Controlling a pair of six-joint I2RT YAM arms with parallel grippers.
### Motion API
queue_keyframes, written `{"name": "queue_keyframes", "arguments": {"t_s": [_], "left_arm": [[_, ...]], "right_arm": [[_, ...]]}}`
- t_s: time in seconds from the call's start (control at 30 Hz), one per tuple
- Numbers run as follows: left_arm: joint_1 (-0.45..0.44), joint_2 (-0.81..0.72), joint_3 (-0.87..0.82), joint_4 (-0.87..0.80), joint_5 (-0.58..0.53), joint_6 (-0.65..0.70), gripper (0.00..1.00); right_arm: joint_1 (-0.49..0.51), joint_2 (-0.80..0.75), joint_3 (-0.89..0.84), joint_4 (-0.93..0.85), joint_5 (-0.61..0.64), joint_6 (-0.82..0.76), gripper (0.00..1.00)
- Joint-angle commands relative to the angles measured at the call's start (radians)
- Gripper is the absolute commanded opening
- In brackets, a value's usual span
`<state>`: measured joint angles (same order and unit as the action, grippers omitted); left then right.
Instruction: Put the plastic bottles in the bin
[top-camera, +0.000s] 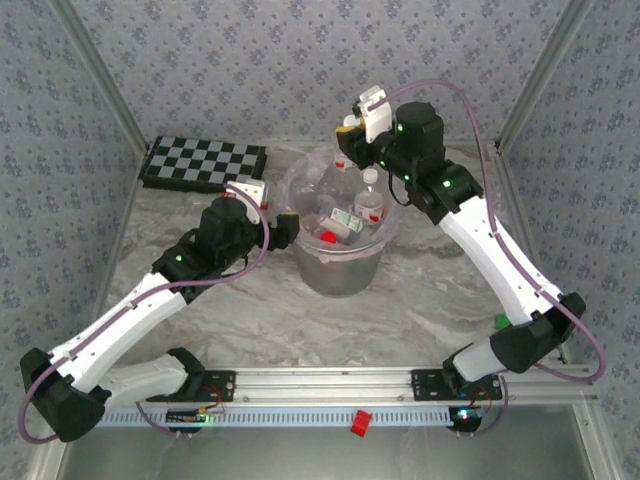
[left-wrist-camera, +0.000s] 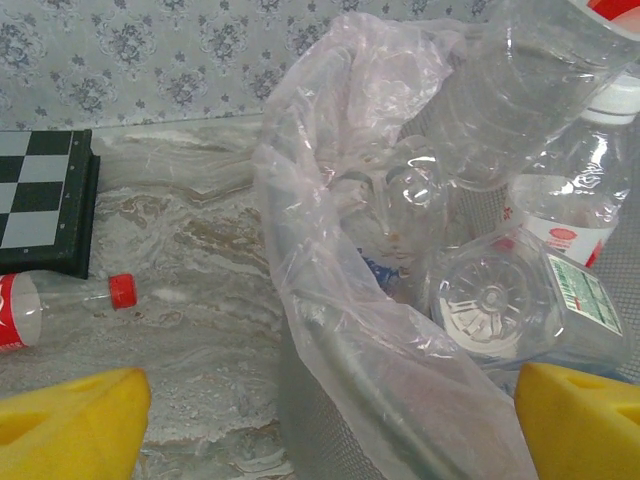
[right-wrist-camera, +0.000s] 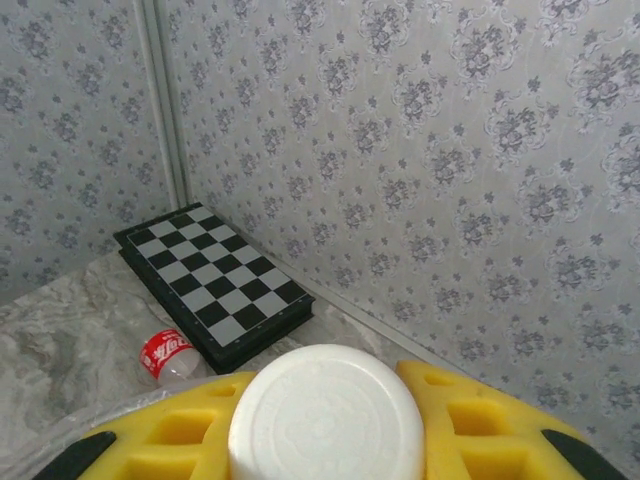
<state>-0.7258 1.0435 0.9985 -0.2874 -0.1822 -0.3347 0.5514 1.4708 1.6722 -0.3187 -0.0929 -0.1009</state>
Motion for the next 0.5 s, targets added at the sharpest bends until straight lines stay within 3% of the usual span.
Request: {"name": "queue_keyframes", "arguments": {"t_s": [0.0,0.33,0.47], "left_arm": [[0.003,0.005,-0.018,-0.026,0.026,0.007,0.94],[0.005,-0.014,-0.036,-0.021,0.022,0.009,0.94],[0.005,-0.016,-0.035,-0.019,0.029,0.010,0.94]], "right_arm": [[0.021,0.048,-0.031,-0.277,-0.176,0.146,0.00],[0.067,-0.046,0.047,-0.366,-0.282,0.226,0.01],[0.067,-0.019,0.006,-0.352,-0.170,0.212,0.00]]}}
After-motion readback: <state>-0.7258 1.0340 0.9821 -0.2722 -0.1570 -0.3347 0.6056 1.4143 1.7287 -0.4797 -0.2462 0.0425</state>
